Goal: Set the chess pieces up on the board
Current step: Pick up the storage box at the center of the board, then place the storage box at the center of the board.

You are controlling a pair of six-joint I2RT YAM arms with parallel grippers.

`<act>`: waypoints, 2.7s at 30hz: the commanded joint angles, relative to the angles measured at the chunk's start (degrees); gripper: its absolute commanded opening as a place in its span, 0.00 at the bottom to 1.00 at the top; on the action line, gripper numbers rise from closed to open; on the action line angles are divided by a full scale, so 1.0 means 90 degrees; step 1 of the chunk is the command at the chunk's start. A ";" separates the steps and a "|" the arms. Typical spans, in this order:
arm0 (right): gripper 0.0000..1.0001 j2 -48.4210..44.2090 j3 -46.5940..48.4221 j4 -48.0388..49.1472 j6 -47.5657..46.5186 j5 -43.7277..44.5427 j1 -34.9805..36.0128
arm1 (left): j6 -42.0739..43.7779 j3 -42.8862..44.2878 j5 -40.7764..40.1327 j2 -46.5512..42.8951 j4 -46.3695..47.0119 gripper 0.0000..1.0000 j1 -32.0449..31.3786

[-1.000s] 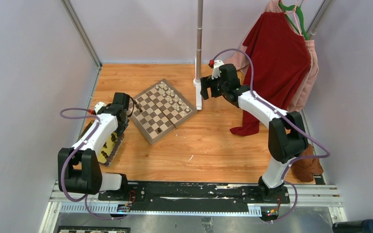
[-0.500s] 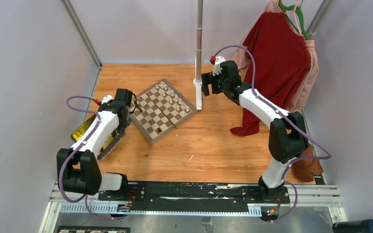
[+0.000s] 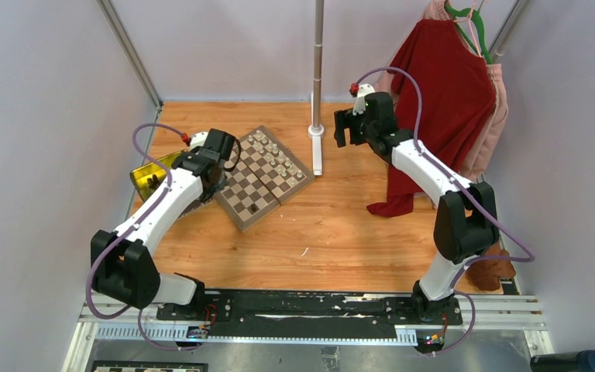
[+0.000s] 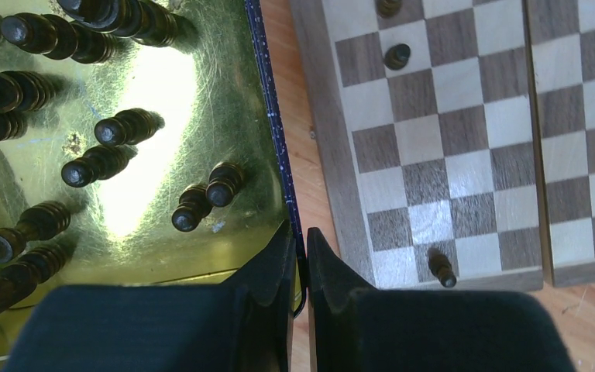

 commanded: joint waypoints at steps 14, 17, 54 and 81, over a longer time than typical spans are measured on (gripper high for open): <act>0.88 -0.0385 0.0213 -0.0461 -0.0063 0.0518 -0.0753 | 0.1463 0.1019 -0.0111 0.0387 -0.0085 0.00 -0.1684; 0.88 -0.0378 0.0277 -0.0543 -0.0064 0.0615 -0.0822 | 0.1598 0.1130 0.0035 0.0469 -0.0043 0.00 -0.2033; 0.88 -0.0264 0.0764 -0.0994 -0.0232 0.0954 -0.1571 | 0.1787 0.2599 0.1943 0.2992 0.1349 0.00 -0.5756; 0.88 0.0013 0.0471 -0.0861 -0.0225 0.0928 -0.1641 | 0.2531 0.2085 0.2415 0.3866 0.2540 0.00 -0.5828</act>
